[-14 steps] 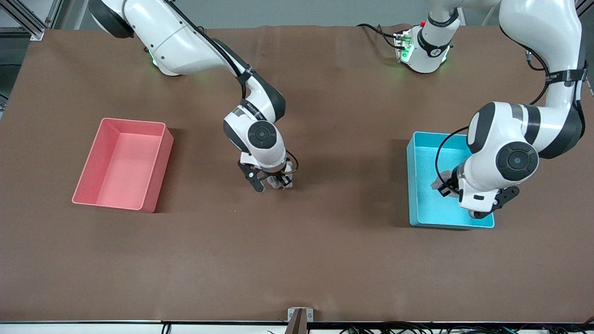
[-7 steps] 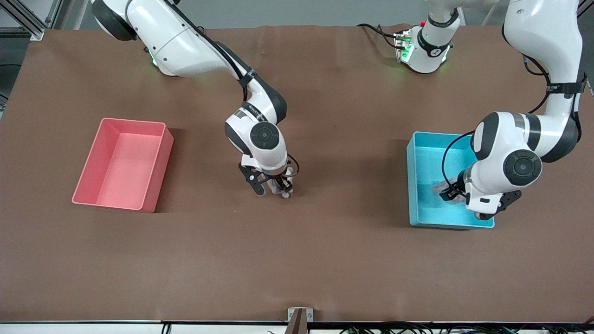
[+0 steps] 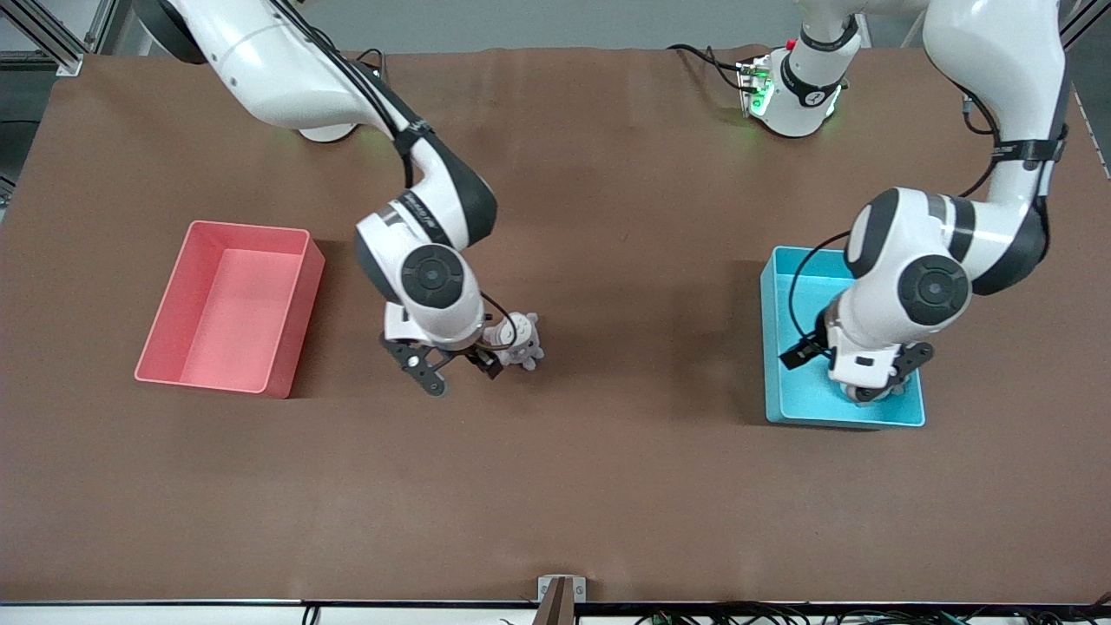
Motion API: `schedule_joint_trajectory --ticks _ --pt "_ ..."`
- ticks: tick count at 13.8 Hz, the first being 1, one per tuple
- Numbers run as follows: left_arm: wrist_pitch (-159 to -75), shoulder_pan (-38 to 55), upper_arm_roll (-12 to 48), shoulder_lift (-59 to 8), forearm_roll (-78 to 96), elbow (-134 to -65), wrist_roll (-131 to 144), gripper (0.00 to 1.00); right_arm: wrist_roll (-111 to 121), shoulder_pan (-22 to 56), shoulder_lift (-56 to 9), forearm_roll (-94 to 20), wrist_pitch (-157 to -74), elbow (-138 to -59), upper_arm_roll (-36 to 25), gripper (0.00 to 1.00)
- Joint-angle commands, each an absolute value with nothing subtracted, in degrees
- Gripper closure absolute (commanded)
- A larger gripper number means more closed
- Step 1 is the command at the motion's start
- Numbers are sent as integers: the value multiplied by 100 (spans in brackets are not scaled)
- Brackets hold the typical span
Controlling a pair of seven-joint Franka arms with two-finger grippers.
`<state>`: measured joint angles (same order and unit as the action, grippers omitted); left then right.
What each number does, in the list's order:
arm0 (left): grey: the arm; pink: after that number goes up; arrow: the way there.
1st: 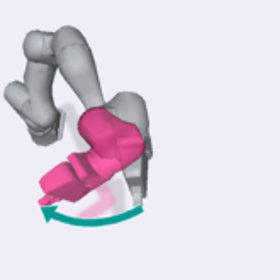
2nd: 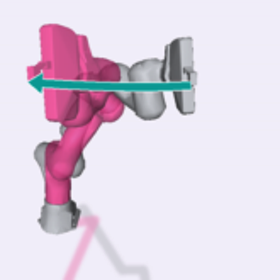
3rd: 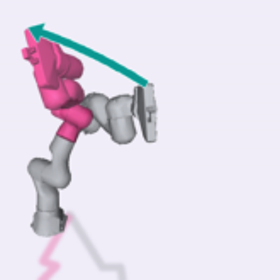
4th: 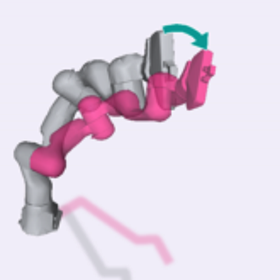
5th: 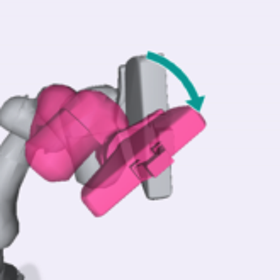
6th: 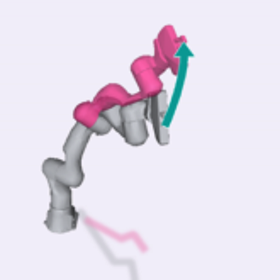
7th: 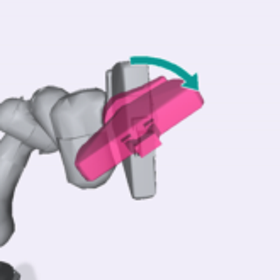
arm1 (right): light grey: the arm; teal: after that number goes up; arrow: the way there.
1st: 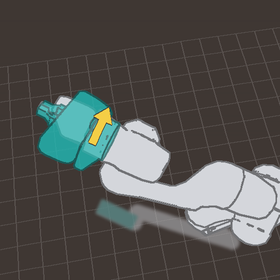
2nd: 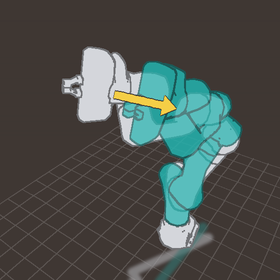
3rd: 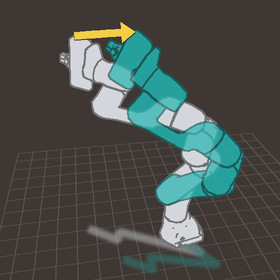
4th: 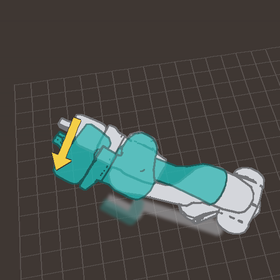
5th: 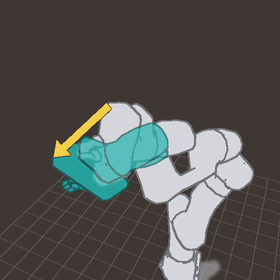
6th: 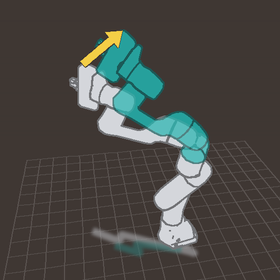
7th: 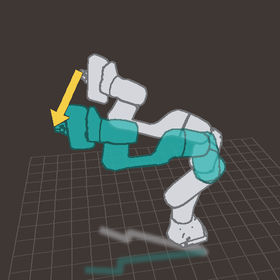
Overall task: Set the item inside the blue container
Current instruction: 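Release the plush into the blue box while the right gripper carries another, then set the second plush on the table while the left gripper returns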
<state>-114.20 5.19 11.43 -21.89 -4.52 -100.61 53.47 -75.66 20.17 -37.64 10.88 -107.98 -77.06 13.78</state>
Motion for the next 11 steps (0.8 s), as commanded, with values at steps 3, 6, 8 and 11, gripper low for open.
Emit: schedule_joint_trajectory --ticks 3,6,8,11 --pt "-11364 1078 1767 -2819 -281 -9109 7308 0 -4700 838 -2789 826 -10099 -8285 1494 0" --pt "-11504 1826 1767 -3715 -281 -8081 8820 0 -3160 90 -2164 817 -10099 -8981 1494 0" --pt "-11985 2161 1758 -3998 -281 -7866 9375 0 -2176 -411 -1751 817 -10116 -9411 1485 0" --pt "-13346 2715 1696 -4367 -299 -7849 10727 0 -1146 -877 -1285 809 -10099 -9869 1415 0"
